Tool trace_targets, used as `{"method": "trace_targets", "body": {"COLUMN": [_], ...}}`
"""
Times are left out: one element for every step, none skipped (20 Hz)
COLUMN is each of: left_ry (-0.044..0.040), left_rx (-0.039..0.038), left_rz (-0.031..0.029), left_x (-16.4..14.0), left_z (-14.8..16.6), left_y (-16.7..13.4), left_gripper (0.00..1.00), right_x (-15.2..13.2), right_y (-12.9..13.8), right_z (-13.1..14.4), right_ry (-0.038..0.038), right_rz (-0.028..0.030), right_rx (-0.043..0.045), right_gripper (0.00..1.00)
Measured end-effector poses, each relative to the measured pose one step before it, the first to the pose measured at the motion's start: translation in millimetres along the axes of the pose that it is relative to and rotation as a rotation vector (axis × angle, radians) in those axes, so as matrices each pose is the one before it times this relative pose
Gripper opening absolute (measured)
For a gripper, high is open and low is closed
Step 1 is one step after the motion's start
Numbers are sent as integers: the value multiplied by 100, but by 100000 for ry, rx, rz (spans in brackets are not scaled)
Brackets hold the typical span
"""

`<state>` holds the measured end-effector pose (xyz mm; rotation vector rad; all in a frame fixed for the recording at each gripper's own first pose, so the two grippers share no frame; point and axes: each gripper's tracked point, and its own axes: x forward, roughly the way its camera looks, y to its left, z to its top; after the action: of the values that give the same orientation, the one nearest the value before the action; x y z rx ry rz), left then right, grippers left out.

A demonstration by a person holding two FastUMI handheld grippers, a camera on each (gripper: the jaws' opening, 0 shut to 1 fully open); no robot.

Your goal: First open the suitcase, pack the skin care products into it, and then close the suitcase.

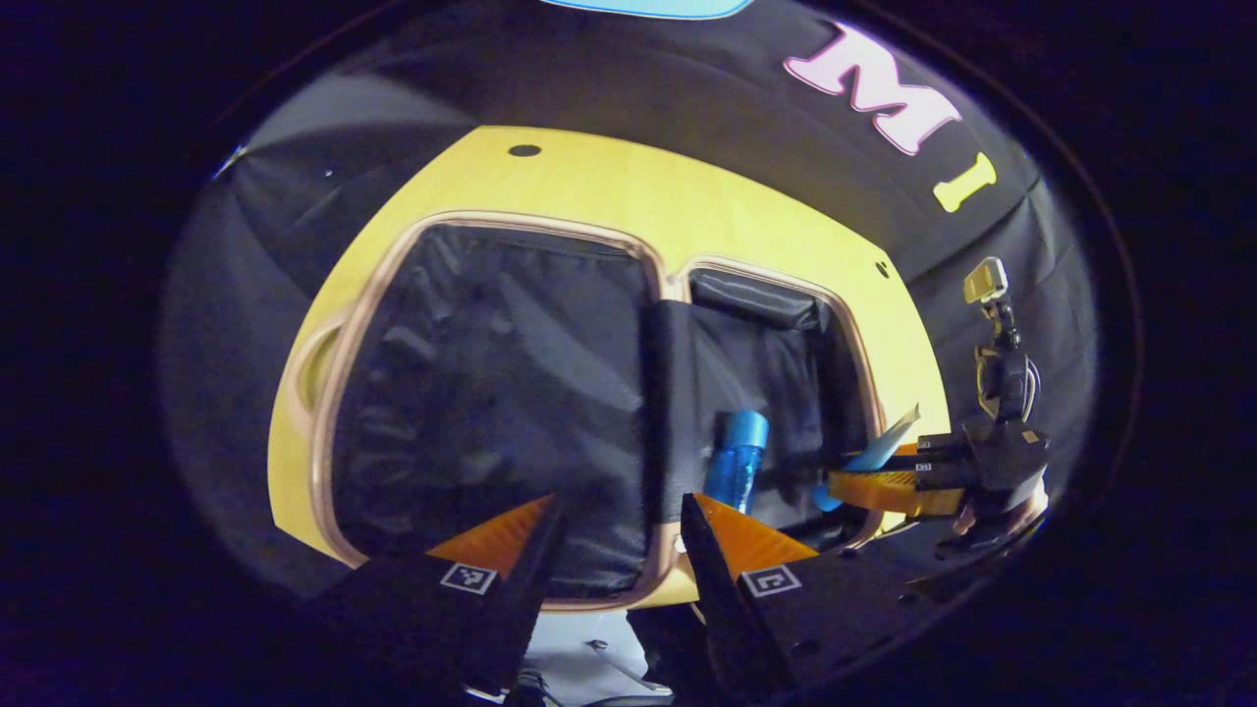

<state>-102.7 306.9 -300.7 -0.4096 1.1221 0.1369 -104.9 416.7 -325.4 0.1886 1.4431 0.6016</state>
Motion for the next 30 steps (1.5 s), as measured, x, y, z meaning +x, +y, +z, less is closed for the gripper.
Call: {"method": "trace_targets", "body": {"left_ry": [-761,-1034,-870,-752,-1086,-974,-1071,-987,-499,255,18,-36,-155,-743,-829,-623,-923,-427,-322,82,627,1259,1054,1125,2902,2679,2873,2666,2161,2018], "left_rx": [-4134,-4165,-3769,-3192,-2289,-1591,-1084,-1007,-1105,-847,-519,-44,503,1642,1214,680,356,214,-135,-563,-608,-695,-481,-440,34,133,317,20,-223,-245], "left_rz": [1301,1392,1321,1825,2531,2471,1831,1775,1538,1200,1495,1203,2034,2474,1497,5,596,910,1448,1165,306,-365,-206,966,517,704,215,697,1238,1401], "left_x": [-564,-643,-575,-240,-222,-367,-410,-440,-33,375,182,557,315,341,143,151,339,412,537,684,738,591,764,844,883,715,809,809,906,904], "left_z": [-291,-129,92,198,362,697,688,754,527,340,354,-80,347,775,921,1083,1083,703,761,761,732,356,592,562,54,-238,-177,-453,-174,-303], "left_y": [1681,1605,1586,1616,1598,1375,1300,1191,983,756,857,508,670,1182,652,161,-38,308,392,178,126,82,115,415,153,151,-31,-64,-41,-12], "left_gripper": [76,75,76,76,76,76,76,76,76,76,76,76,76,76,76,76,76,76,76,76,76,76,76,76,76,75,76,76,76,76], "right_x": [667,583,601,564,465,411,567,323,-123,-420,-393,-596,-783,-783,-485,-849,-793,-716,-969,-818,-800,-467,-587,-393,-312,-78,-292,-195,-175,-106], "right_y": [329,197,92,-251,-44,-510,-132,-66,261,647,1082,916,811,449,215,121,214,98,30,78,421,601,291,50,-288,-419,-294,-304,-374,-606], "right_z": [-710,-397,-582,-515,116,-128,341,167,48,279,679,350,651,1001,817,1029,969,1224,625,741,1025,1042,623,875,548,570,260,256,109,38], "right_ry": [4307,2895,3221,3437,651,917,-291,-277,-607,-1751,-2928,-2376,-3320,-4709,-4187,-4140,-5185,-4868,-3580,-3193,-4702,-3245,-2563,-2772,-1908,-1531,-822,-671,-454,-15], "right_rz": [-597,123,58,-494,-563,-2671,-1381,-1004,812,2797,3382,3635,3714,2951,1655,1424,1623,769,549,650,1582,2638,1645,369,-686,-1518,-805,-798,-986,-1605], "right_rx": [1961,2155,1526,699,2599,2675,2108,928,768,1771,1616,976,-143,-1163,-879,-1364,-1874,-2153,-1945,-851,960,1739,1735,602,-573,-643,107,836,478,-152], "right_gripper": [44,44,44,38,38,45,46,42,51,47,60,74,87,92,98,98,98,98,97,97,97,98,97,97,97,97,97,97,97,98]}}
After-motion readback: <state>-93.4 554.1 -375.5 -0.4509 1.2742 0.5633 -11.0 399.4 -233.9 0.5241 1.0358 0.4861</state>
